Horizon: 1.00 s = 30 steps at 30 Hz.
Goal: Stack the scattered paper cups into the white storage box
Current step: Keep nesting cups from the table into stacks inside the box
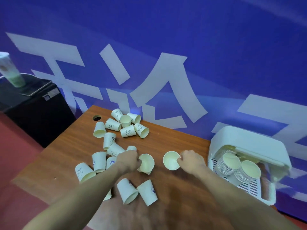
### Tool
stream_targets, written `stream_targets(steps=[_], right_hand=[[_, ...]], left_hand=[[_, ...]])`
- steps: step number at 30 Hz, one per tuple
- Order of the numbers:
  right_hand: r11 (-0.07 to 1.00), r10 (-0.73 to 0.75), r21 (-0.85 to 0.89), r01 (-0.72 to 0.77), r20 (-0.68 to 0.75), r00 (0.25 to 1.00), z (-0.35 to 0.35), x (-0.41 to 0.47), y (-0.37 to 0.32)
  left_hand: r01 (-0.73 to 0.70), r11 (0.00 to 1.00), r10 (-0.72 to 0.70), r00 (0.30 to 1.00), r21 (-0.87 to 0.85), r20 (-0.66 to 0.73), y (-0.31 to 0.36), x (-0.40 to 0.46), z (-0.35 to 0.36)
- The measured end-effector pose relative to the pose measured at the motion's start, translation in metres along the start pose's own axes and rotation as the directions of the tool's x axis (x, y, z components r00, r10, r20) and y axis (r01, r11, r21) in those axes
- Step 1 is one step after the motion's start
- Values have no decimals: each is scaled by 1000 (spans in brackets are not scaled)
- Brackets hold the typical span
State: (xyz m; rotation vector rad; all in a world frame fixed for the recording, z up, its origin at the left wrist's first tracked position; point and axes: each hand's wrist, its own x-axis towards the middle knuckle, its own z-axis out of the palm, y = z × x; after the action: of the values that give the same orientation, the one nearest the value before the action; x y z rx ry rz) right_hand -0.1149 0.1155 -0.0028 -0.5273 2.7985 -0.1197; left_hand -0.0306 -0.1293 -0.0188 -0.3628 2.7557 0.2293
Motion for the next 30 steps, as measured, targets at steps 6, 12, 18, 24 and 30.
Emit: stream_targets(steps=[6,12,18,24,30], right_hand=[[991,65,117,-58,-60,996,-23,-29,57],[978,156,152,-143,-75,985,-22,-72,133],[942,260,234,-243,-46,965,-14,-112,215],[884,402,283,-372,-52,914,-10,-151,291],[793,538,364,-489,-38,842,-8,-181,358]], left_hand=[[41,956,-38,999,-292,16,63,-11,-14],[34,919,-10,998,-392,62,147,-29,-3],[15,918,50,987,-397,153,238,-43,24],[-25,856,133,976,-516,173,324,-46,42],[9,774,161,964,-633,210,403,-46,51]])
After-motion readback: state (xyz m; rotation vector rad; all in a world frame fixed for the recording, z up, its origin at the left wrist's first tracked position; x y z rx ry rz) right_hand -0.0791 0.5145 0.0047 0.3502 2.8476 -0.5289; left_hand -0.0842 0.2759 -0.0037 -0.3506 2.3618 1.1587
